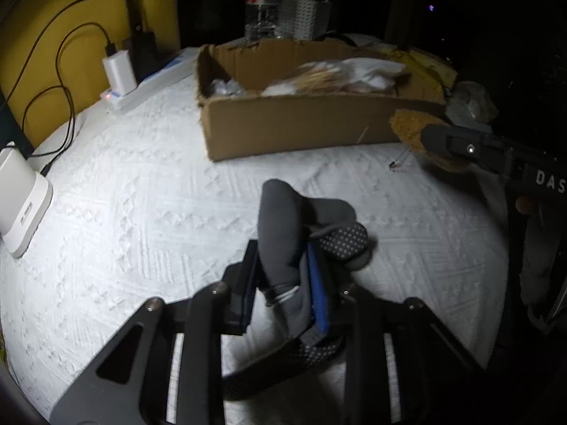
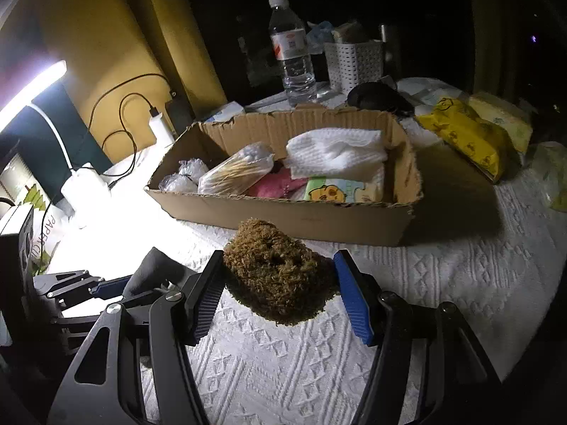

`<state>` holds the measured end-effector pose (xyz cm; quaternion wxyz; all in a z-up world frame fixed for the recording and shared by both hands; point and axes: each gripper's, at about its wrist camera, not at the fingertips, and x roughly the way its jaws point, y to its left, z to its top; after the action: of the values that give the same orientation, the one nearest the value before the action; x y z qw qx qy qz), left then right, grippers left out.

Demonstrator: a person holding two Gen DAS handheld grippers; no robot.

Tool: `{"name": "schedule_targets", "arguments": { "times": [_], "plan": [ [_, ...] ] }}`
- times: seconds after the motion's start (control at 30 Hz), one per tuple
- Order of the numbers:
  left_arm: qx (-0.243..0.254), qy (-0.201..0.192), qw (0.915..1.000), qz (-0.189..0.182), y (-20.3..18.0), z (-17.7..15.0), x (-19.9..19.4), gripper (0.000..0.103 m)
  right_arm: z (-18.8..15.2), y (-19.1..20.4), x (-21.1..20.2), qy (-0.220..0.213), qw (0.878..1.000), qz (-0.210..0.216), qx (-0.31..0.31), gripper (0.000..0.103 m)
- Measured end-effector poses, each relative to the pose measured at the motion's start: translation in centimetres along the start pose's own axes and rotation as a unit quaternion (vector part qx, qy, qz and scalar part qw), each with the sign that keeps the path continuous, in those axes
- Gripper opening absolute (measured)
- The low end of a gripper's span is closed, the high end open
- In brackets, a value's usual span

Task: Organize soft objects
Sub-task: 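Carry the sponge with the right tool while the left tool carries the socks over the box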

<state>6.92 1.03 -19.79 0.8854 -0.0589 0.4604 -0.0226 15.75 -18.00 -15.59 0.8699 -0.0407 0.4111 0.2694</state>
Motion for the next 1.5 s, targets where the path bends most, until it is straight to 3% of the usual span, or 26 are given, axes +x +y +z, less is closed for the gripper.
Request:
{"name": "schedule_targets", "arguments": {
  "times": [0.9,1.5],
  "plan": [
    [0.008,-0.085,0.9964,-0.008,-1.3,5.5,-6.1,0.027,2.6,-0.7,-3.5,-0.039,0.999,-0.008,-0.01,0.065],
    [0.001,-0.118,0.993,-0.004,0.2,9.6,-5.7,0.027,6.1,0.0,-2.1,-0.049,0.998,-0.004,-0.034,0.065]
  ]
}}
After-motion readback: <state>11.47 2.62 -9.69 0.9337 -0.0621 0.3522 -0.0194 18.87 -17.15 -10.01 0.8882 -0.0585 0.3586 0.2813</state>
